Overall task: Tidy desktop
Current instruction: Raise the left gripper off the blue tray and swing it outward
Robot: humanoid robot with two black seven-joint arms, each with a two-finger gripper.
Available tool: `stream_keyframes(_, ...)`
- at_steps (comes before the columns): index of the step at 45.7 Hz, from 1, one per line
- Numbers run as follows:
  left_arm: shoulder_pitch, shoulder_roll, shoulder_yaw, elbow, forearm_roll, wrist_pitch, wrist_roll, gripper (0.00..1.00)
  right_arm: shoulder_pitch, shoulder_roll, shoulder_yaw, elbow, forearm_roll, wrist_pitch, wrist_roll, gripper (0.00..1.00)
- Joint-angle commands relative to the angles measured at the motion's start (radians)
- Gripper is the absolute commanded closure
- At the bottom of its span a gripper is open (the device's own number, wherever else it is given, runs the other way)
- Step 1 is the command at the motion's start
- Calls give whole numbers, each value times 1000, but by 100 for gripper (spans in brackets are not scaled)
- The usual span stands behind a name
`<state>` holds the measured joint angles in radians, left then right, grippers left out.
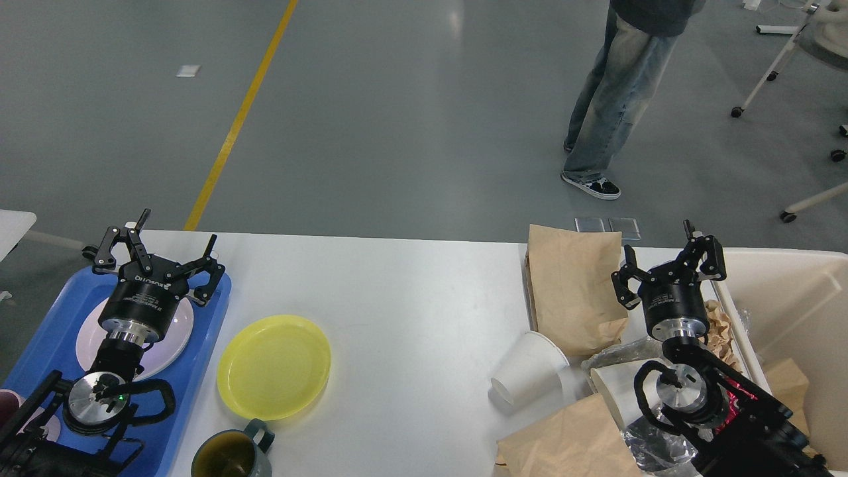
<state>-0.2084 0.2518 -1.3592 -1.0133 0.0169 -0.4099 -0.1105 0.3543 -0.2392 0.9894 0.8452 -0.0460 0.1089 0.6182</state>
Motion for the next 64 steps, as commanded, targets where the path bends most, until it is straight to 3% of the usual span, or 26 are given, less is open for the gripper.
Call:
stream_keyframes(1,0,-2,-1,1,0,-1,0,4,0,0,0,0,0,0,0,0)
stream_keyframes(13,-11,11,17,13,1,11,2,4,0,0,0,0,0,0,0,0)
stream_keyframes(18,-31,134,80,12,12,-16,8,4,0,0,0,0,0,0,0,0)
stream_keyframes(24,-181,357,351,19,0,-4,-14,4,0,0,0,0,0,0,0,0)
stream_keyframes(29,-389,498,635,50,0,-1,-17,4,0,0,0,0,0,0,0,0)
stream_keyframes(36,-797,583,1133,99,1,-10,-6,4,0,0,-2,0,0,0,0,0)
stream_keyframes(38,-926,589,1300,99,5,-16,-5,4,0,1,0,0,0,0,0,0)
stream_keyframes(39,-1060,589,1457,99,6,-20,-1,4,0,0,0,0,0,0,0,0)
stream_keyframes(46,-1469,515,1960,94,6,-30,-8,4,0,0,0,2,0,0,0,0)
stream_keyframes(51,-1621,370,2257,71,8,-90,-17,4,0,0,-2,2,0,0,0,0)
stream_keyframes(56,-1782,151,2600,50,1,-174,-9,4,0,0,0,2,0,0,0,0)
stream_keyframes(58,-1844,92,2684,4,-11,-207,-27,4,0,0,0,2,0,0,0,0)
stream_keyframes(61,-1939,35,2688,-108,-63,-248,-53,4,0,0,0,0,0,0,0,0)
stream_keyframes(64,-2008,-14,2733,-203,-83,-270,-54,4,0,0,-2,2,0,0,0,0)
